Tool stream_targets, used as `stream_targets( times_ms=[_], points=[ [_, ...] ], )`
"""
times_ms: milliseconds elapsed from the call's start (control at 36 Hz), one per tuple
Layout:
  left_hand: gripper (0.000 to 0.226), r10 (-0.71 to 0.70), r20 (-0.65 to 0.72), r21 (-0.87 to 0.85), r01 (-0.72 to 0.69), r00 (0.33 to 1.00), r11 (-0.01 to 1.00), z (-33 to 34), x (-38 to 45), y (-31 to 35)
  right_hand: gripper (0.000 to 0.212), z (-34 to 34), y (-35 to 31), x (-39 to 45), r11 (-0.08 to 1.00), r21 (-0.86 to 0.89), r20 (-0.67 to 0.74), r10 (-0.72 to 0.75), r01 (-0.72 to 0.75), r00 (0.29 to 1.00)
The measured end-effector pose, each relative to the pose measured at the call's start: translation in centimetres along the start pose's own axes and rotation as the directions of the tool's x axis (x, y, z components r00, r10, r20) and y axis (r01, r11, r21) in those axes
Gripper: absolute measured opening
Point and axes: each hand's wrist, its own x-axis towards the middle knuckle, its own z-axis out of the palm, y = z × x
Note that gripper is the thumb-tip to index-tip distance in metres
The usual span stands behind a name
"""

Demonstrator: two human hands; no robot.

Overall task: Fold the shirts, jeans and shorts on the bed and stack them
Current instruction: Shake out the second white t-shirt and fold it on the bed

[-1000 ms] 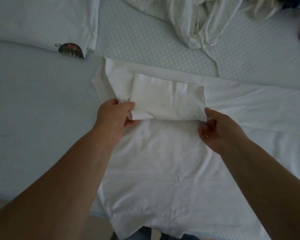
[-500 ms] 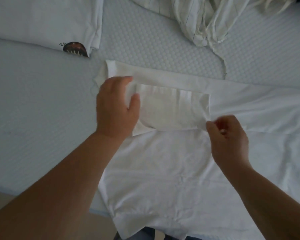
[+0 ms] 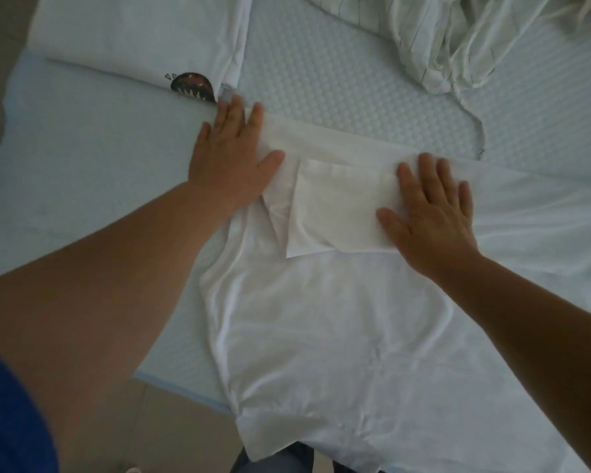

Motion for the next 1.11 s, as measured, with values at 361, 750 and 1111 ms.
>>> stream_targets(
  times_ms=[361, 750, 1111],
  points=[
    [0.047, -0.57, -0.016, -0.465, 0.499, 0.821, 0.731, 3.5, -20.2, -0.5, 0.056, 3.0, -4.4, -15.7, 0.98, 0.19, 0.073, 0.043, -0.056, 0.996],
    [0.022, -0.477, 0.588, -0.67, 0.723, 0.653, 0.165, 11.1, -30.5, -0.3, 0.056, 7.2, -4.0, -25.8, 0.981, 0.118, 0.17, 0.135, -0.157, 0.976],
    [0.011, -0.303, 0.77, -0.638, 0.684, 0.561, -0.355, 12.9, -34.2, 0.9, 0.028, 11.6, -5.0, -31.1, 0.009, 0.651, 0.463, 0.787, -0.759, 0.407]
  ],
)
